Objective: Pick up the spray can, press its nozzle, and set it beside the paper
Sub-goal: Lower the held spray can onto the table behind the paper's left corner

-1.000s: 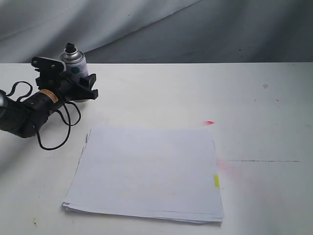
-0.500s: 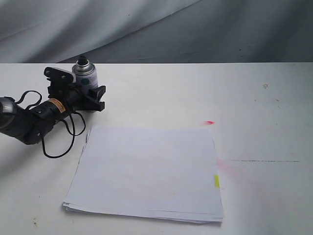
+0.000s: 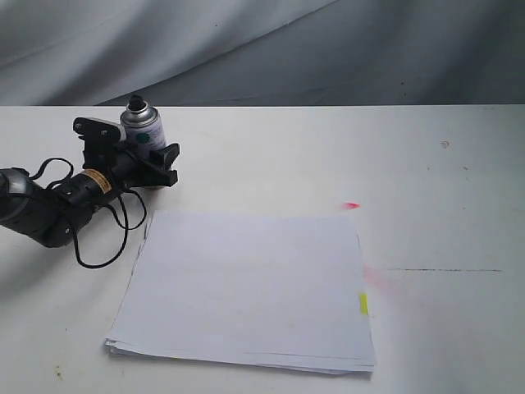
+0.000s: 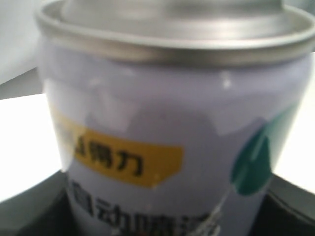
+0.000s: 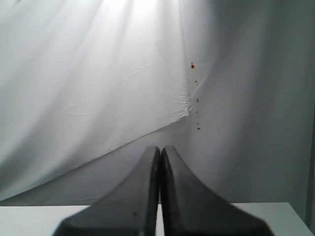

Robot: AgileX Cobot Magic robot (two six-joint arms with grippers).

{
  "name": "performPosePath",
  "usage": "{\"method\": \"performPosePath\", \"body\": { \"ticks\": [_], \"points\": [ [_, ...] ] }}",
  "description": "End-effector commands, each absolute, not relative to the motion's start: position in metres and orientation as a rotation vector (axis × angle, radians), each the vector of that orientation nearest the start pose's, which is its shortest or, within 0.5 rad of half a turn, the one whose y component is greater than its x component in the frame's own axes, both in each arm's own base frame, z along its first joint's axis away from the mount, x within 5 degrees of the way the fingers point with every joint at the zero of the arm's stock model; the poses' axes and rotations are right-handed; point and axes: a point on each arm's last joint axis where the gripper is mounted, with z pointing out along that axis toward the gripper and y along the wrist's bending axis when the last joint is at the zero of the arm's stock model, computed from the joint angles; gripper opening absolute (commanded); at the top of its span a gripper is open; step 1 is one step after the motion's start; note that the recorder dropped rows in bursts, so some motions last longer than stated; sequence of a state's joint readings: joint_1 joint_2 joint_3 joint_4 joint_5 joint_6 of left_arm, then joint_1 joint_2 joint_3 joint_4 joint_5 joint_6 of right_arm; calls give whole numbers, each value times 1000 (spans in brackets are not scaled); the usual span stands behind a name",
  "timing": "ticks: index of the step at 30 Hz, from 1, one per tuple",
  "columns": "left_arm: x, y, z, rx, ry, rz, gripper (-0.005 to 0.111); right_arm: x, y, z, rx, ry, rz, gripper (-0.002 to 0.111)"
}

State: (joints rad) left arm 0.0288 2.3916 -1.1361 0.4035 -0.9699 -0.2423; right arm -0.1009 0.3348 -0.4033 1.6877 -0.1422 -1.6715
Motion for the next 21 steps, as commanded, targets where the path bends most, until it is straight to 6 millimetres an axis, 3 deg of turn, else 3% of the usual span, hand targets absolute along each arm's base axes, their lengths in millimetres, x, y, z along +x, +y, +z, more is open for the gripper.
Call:
{"method": "performPosePath", "body": {
  "ticks": [1,6,12,21],
  "points": [
    [439,-17,53,222,1723,-278,8,77,-21,325,210,1418,-170,0],
    [439,-19,57,226,1672,-292,43,77,-21,325,210,1418,-170,0],
    [440,-18,62,201,1618,-307,102,77,-21,325,210,1418,-170,0],
    [440,-17,65,183,1599,-306,105,77,-21,325,210,1418,-170,0]
  ]
}}
